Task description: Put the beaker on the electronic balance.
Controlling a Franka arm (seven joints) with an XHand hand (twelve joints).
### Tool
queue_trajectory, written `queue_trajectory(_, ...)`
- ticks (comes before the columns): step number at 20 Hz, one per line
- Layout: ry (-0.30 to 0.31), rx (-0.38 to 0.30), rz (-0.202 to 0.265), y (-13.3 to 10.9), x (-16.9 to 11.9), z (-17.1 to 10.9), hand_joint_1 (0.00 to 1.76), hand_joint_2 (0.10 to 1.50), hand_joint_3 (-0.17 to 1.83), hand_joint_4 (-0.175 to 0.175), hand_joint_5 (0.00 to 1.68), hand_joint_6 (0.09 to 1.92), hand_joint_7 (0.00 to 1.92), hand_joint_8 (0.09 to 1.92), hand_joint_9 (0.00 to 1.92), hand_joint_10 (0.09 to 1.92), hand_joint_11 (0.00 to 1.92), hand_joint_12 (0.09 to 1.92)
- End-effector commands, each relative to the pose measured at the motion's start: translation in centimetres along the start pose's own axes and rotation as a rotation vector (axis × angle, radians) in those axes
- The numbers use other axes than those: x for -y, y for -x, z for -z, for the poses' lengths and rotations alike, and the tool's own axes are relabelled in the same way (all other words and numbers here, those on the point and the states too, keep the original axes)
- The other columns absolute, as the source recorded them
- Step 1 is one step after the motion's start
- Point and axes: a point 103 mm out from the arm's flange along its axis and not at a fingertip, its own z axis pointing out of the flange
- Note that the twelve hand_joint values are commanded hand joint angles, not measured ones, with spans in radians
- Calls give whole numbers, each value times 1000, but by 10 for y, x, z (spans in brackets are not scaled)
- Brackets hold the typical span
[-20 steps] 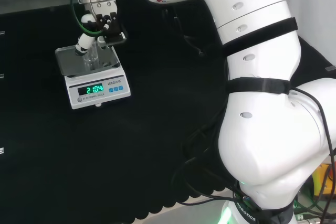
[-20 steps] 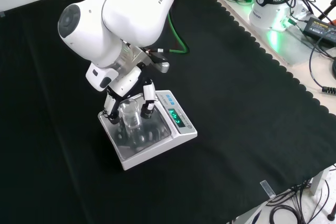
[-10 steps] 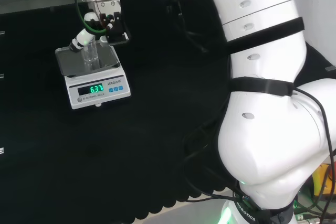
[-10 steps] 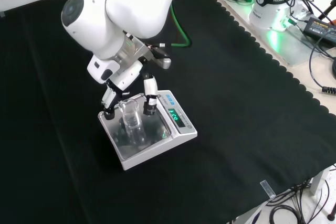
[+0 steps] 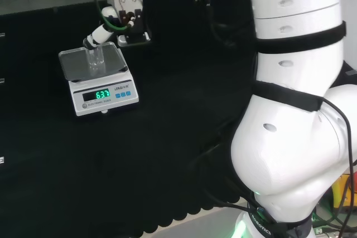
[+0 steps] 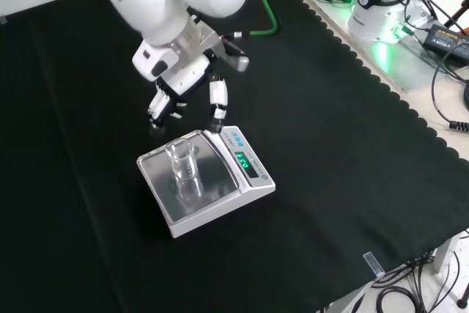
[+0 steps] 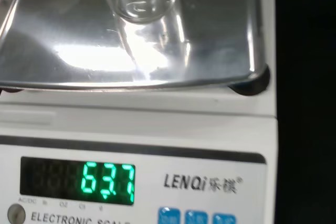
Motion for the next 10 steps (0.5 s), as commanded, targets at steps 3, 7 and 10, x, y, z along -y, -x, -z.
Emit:
queue_trajectory(3,104,-30,-51,31,59,12,442,761,312,-140,193,90,48,895,987,811,1181,978)
queue_trajectory(7,103,-30,-64,31,71,10,449,771,314,-140,197,87,55,895,991,809,1184,974)
queue_trajectory(10,111,-30,-69,31,73,9,454,778,315,-141,201,87,59,894,994,807,1188,972)
